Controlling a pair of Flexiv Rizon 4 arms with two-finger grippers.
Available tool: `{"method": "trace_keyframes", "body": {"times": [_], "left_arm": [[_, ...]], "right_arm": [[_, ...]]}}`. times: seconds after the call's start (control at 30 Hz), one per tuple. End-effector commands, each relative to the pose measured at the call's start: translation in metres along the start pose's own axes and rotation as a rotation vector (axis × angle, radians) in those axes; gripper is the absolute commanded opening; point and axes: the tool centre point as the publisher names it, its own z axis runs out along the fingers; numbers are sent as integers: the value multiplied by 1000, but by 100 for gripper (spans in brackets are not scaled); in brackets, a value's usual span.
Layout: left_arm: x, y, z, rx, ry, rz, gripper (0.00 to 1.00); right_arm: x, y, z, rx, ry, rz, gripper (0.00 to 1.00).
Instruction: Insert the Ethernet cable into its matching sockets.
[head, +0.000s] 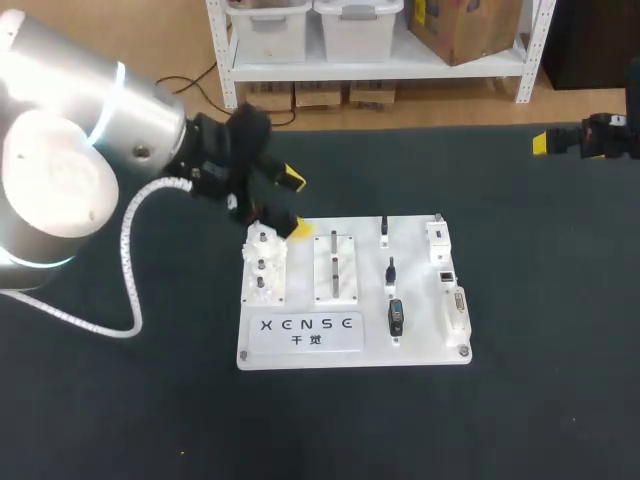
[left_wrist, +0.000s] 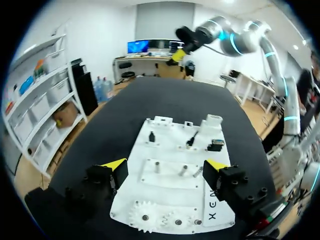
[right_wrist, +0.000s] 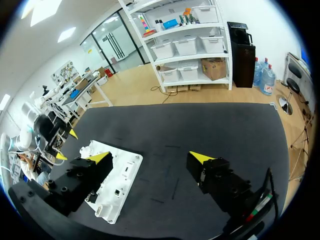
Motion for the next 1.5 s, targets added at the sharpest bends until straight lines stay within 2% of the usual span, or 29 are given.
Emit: {"method": "trace_keyframes", "body": {"times": [0.03,0.2,0.47,0.73,0.9,1.0,1.43,1.5], "left_arm": [[9,-11,0,150,-31,247,100],[14,-28,3,128,-53,244,100],[29,-58,5,18,-78,167,100],[39,-84,8,-11,-108,122,100],[41,-85,7,-18,-103,99,100],[43,-77,8,-19,-95,70,100],[43,-77,8,-19,-95,70,100],[43,-77,8,-19,-95,70,100]], "right_arm": [[0,0,0,-2,0,-1,100],[0,0,0,-2,0,-1,100],[0,0,0,-2,0,-1,100],[0,0,0,-2,0,-1,100],[0,0,0,-2,0,-1,100],[0,0,0,-2,0,-1,100],[0,0,0,-2,0,-1,100],[-1,-2,-2,75,44,-1,100]]}}
